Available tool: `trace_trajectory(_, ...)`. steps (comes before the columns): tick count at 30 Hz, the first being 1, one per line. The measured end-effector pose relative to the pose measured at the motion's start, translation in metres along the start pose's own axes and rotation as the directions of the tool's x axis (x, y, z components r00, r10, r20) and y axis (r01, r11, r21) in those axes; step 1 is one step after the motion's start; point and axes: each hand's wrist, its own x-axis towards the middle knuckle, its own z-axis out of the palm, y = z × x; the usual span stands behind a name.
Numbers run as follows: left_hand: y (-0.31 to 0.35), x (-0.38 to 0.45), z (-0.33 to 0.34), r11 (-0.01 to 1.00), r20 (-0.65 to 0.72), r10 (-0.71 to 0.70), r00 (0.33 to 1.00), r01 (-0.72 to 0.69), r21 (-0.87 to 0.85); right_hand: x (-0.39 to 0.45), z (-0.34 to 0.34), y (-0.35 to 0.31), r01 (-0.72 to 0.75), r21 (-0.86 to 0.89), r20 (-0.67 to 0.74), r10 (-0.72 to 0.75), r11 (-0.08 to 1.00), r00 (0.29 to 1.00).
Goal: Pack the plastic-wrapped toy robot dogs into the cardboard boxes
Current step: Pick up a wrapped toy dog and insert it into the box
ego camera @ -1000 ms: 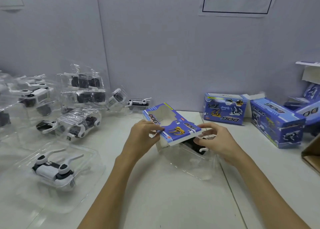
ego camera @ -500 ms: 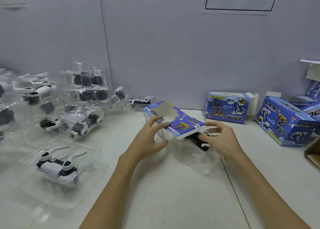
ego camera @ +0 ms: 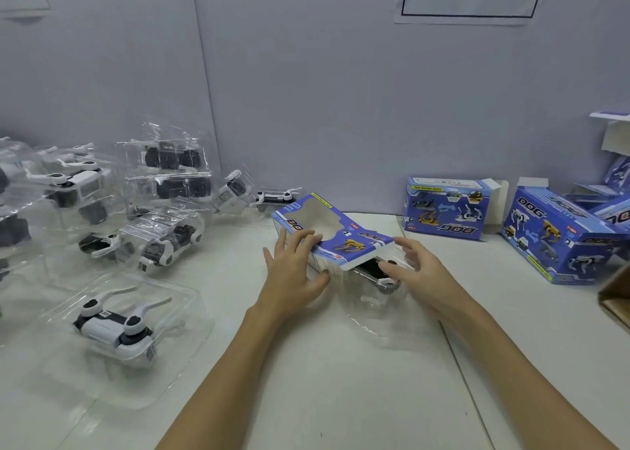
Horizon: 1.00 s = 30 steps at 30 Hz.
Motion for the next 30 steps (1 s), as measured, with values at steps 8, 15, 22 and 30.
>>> trace_trajectory(8,-0.002,0.006,0.01,0.979,-0.069,0.033,0.997,-0.046,-0.197,-0.005,0.015,0.002,0.115,-0.073,-0.078,-0.121,0.991,0.99)
trace_trajectory(15,0.014,-0.001,-0.008,0.974,0.256,0.157,0.954,-0.107,-0.201,-0.006,0.039,0.005,0.183,0.009,-0.228,-0.177,0.983,0.958)
trace_trajectory(22,0.033,-0.009,0.002,0.99,0.211,0.14,0.967,-0.131,-0.055,-0.002,0.025,0.008,0.097,0.04,-0.162,-0.089,0.994,0.983)
trace_trajectory(30,0.019,0.001,0.001,0.988,-0.072,0.124,0.99,-0.13,-0.087,-0.004,0.029,0.01,0.1,-0.075,-0.121,-0.109,0.992,0.987)
